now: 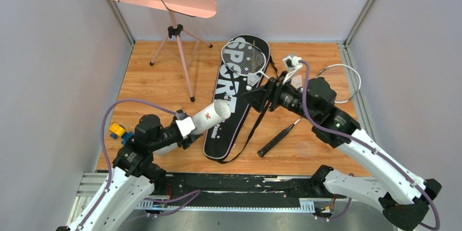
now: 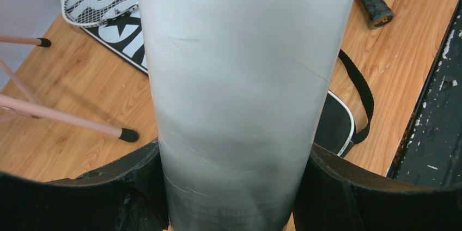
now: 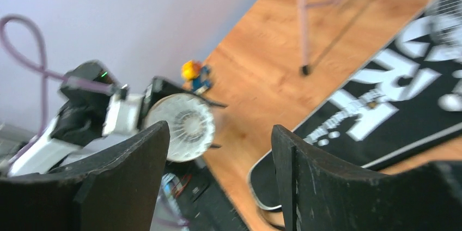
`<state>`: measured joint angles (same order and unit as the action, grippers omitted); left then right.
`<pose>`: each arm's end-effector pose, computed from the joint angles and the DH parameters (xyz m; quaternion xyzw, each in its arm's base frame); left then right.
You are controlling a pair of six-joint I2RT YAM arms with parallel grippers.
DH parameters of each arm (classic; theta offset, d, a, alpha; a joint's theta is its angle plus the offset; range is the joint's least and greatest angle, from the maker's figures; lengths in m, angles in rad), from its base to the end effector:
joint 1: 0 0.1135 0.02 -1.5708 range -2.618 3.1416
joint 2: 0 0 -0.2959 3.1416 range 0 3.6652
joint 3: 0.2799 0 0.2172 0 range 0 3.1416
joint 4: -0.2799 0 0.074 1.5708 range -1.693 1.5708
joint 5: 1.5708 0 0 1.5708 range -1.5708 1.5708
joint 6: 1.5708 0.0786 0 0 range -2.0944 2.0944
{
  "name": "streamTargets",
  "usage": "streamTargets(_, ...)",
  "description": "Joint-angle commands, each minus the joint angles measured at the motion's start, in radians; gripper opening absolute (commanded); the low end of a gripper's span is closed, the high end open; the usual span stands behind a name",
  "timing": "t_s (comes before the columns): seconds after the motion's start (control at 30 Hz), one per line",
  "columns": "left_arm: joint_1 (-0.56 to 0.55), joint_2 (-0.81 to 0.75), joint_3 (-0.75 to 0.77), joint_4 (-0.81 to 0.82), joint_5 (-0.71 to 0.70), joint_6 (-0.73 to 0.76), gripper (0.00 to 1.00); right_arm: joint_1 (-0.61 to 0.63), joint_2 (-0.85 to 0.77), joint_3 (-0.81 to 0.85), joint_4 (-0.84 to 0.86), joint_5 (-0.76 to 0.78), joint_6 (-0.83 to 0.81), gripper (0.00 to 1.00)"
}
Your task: Pack up the badminton gear
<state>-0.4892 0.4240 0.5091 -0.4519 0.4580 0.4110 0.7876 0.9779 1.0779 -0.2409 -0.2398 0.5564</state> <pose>0.0614 -0.0721 0.2609 0.4650 0.6668 -0.2085 0.5438 0.1316 0.1586 0.4183 -0.1644 0.7357 0.4759 0.4531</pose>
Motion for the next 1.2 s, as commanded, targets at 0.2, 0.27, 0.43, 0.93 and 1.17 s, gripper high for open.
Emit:
streamTargets(0.2,-0.003,-0.017,0.021,0.062,0.005,0.014,0.63,-0.202,0.039,-0.106,-0.063,0.581,-0.208,0.69)
streamTargets(0.27,-0.003,-0.017,0.021,0.063,0.004,0.014,0.63,-0.268,0.106,-0.096,-0.073,0.594,-0.218,0.69)
streamTargets(0.43,-0.003,-0.018,0.022,0.064,0.006,0.014,0.63,-0.398,0.329,0.023,-0.108,0.422,-0.163,0.66)
streamTargets(0.93,-0.003,-0.022,0.017,0.071,0.017,0.011,0.63,-0.517,0.991,0.486,-0.046,-0.315,-0.434,0.46)
streamTargets(1.17,-0.003,-0.023,0.017,0.07,0.013,0.008,0.63,-0.546,1.122,0.601,-0.106,-0.496,-0.464,0.46)
